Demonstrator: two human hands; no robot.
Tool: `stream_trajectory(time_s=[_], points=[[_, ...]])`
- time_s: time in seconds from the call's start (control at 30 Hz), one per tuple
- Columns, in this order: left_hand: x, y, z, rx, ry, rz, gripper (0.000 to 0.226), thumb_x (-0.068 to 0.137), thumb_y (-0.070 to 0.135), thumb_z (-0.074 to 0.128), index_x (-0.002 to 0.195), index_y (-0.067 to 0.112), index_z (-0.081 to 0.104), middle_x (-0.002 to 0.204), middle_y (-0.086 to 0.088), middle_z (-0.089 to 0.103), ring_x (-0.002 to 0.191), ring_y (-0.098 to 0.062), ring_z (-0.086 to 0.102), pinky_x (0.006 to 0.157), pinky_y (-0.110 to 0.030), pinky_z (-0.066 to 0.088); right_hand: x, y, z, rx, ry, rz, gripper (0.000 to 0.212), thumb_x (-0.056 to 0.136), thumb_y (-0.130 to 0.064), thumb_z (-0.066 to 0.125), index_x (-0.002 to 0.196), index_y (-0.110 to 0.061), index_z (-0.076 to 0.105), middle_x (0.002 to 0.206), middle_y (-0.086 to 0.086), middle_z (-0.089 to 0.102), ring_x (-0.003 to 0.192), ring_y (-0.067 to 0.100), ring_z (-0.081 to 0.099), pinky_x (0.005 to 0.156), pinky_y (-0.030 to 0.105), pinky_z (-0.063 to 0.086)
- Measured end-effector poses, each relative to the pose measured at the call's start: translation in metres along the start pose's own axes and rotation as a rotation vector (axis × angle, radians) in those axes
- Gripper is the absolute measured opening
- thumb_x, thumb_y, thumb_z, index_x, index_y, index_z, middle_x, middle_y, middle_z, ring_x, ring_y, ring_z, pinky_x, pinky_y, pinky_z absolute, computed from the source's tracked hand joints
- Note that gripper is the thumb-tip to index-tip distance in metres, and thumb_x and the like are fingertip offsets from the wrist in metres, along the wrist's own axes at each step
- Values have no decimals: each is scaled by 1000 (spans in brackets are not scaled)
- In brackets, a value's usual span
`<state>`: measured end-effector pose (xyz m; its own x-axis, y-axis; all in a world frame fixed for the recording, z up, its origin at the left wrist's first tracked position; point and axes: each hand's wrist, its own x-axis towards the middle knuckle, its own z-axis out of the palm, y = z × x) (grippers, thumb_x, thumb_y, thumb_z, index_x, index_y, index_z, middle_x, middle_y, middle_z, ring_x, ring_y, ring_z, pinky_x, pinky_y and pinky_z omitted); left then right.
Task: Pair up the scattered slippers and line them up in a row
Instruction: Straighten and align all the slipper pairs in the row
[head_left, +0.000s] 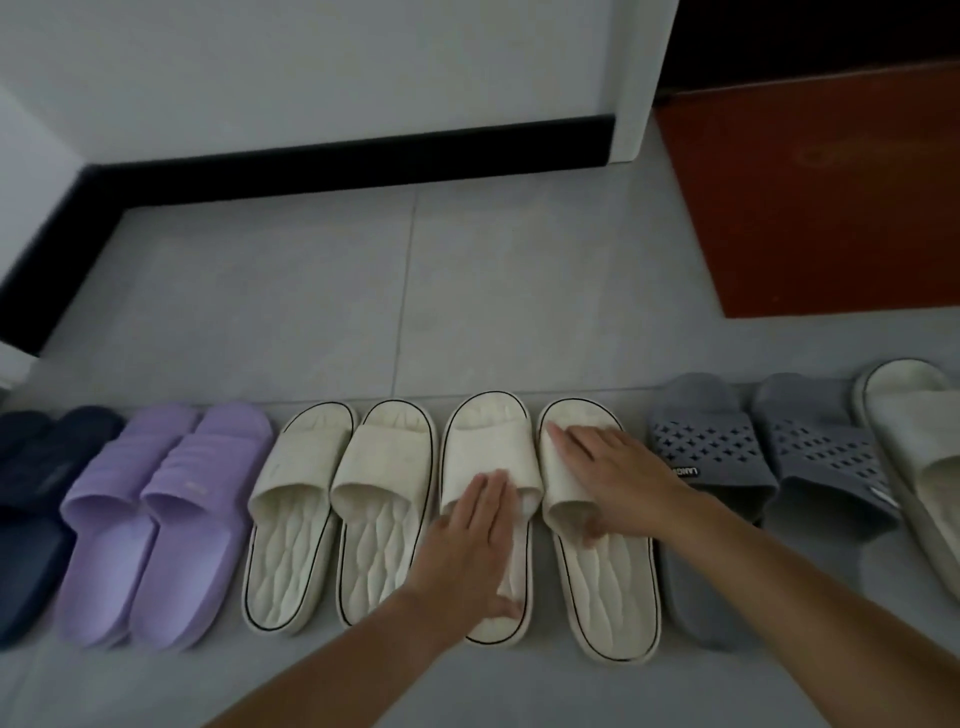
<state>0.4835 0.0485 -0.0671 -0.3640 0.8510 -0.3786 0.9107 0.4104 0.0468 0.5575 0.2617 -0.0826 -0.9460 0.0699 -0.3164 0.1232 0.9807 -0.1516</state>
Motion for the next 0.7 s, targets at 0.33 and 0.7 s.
stream_trajectory(time_s=[0.33,0.7], points=[[70,-35,-46,64,-138,38,128,60,52,81,147,8,-2,147,-11,25,133,-31,31,103,-44,39,1,2,-11,24,4,126,115,66,-51,74,149,-12,5,149,4,25,138,23,26,113,37,28],[-10,-15,-23,-509,13,169,66,87,50,47,141,19,26,144,8,20,137,-10,18,113,-21,17,-66,-50,-6,439,326,213,35,84,-50,53,100,-20,62,98,-6,59,91,14,60,75,27,52]])
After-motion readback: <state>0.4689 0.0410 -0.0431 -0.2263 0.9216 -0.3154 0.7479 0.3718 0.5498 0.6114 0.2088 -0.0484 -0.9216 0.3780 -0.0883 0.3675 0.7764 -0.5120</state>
